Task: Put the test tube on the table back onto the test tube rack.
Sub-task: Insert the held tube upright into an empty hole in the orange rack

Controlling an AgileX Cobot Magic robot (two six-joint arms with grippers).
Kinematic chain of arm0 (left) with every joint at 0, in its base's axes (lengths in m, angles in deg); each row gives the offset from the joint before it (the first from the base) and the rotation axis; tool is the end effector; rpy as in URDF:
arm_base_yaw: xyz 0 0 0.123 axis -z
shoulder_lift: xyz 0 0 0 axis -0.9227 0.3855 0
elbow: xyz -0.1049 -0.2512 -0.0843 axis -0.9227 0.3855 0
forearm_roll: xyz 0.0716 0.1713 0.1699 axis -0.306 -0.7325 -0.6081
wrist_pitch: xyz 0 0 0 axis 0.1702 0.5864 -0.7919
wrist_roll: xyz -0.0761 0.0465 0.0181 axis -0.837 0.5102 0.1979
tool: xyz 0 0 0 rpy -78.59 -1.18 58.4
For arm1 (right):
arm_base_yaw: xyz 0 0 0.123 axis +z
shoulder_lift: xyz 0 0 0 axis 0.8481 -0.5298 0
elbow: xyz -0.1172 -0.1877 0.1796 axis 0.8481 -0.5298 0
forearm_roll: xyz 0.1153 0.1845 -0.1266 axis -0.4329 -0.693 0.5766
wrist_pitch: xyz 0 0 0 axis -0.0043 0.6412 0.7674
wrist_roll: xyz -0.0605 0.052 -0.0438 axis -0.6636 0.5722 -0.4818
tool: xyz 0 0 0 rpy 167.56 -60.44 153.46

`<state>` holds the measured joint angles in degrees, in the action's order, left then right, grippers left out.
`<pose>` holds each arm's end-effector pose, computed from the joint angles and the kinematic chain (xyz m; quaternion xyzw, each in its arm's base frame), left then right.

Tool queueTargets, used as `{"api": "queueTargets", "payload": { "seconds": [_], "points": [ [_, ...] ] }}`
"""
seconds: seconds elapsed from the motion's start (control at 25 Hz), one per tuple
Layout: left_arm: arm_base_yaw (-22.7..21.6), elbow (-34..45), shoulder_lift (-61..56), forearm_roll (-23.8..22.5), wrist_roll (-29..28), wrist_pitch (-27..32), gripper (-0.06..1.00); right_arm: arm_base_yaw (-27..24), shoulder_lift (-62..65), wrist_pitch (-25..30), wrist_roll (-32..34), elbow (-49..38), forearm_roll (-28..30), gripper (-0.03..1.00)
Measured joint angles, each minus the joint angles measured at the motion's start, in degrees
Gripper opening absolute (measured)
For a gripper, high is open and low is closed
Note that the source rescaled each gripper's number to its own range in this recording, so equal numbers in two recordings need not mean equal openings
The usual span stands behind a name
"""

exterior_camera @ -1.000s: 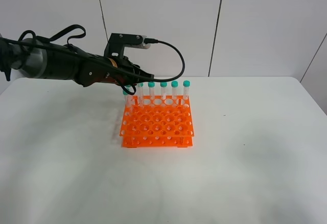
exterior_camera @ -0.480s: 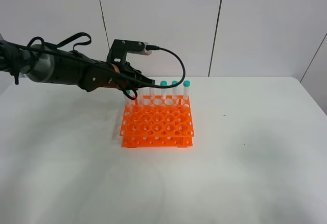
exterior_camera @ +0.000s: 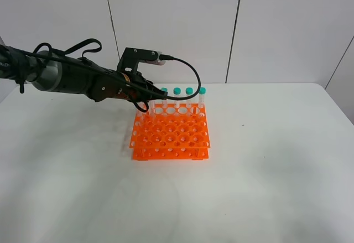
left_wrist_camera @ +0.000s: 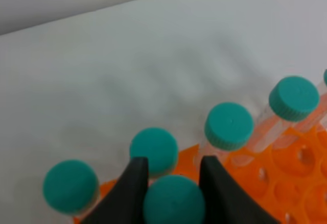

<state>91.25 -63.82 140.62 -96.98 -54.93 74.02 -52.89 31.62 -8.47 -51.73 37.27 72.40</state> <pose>0.3993 -0.1780 0.1638 0.1172 0.8879 -0.1295 0.4256 -0.0035 -0.0038 0.2787 -0.0193 0.8434 0.0138 0.5368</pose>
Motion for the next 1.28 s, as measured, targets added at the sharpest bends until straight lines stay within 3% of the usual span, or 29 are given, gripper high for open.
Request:
{"api": "queueTargets", "payload": {
  "seconds": [1.28],
  "points": [
    [1.1, 1.9, 0.3, -0.1, -1.6, -1.4, 0.00, 0.0, 0.0, 0.0, 0.0, 0.0, 0.0, 0.99]
  ]
}}
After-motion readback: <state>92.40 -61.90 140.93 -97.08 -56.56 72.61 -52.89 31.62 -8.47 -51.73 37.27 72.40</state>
